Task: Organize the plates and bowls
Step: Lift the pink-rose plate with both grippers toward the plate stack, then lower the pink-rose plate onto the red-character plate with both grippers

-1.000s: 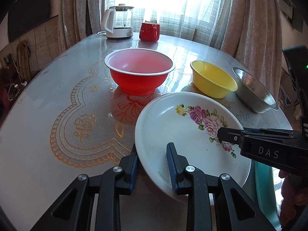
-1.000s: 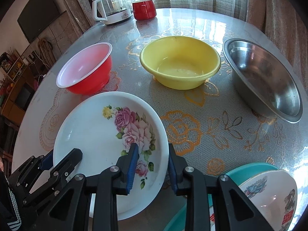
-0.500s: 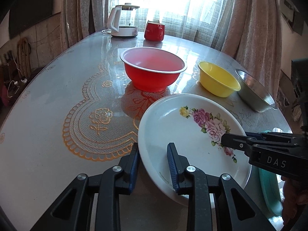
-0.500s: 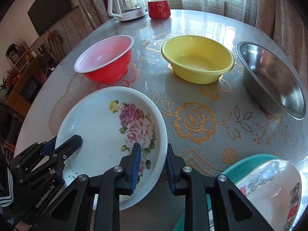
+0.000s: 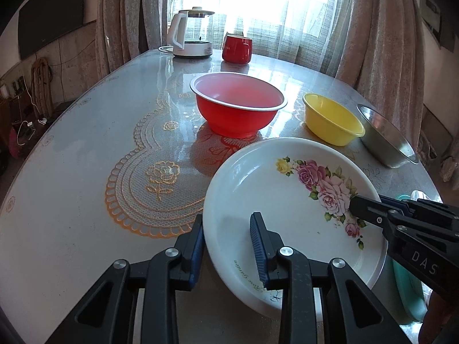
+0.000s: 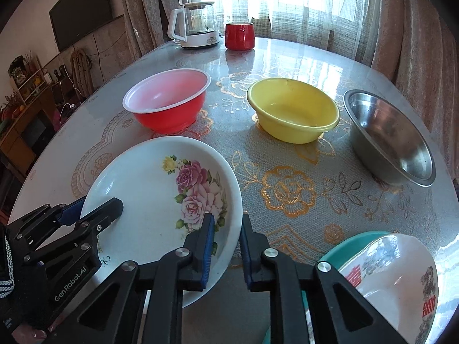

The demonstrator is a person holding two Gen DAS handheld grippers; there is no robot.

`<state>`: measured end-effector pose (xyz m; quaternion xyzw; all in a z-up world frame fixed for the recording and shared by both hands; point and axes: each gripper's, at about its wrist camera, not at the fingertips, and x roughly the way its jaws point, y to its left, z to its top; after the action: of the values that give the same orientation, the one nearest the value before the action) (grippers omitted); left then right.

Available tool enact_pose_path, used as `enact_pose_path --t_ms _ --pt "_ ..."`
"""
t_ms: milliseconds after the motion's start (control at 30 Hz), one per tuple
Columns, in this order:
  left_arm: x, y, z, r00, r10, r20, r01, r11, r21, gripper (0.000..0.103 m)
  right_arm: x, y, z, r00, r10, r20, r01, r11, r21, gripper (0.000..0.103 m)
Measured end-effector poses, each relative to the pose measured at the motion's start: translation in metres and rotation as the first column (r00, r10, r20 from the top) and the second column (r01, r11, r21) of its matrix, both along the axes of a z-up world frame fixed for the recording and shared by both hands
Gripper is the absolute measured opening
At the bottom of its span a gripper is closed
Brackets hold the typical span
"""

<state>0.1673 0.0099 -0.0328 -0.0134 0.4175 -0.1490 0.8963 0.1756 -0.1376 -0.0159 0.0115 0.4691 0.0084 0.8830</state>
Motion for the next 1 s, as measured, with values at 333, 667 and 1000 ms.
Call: enact_pose_path --t_ms 333,667,1000 --pt "-0.02 0.016 -0.002 1.0 -0.013 -0.028 0.008 0.989 -0.145 0.029 -0.026 -0.019 0.021 0.996 -0.012 0.087 -0.006 0.979 0.206 0.01" --pt "-0.039 0.004 0.005 1.0 -0.026 0.016 0.028 0.987 -0.161 0.028 -0.045 -0.022 0.032 0.991 -0.014 0.137 -0.009 0.987 0.162 0.01" --pt "-0.053 -0.018 0.006 0.998 -0.057 0.036 0.063 0.98 -0.187 0.029 -0.072 -0.041 0.038 0.986 -0.051 0.156 0.025 0.986 0.166 0.01"
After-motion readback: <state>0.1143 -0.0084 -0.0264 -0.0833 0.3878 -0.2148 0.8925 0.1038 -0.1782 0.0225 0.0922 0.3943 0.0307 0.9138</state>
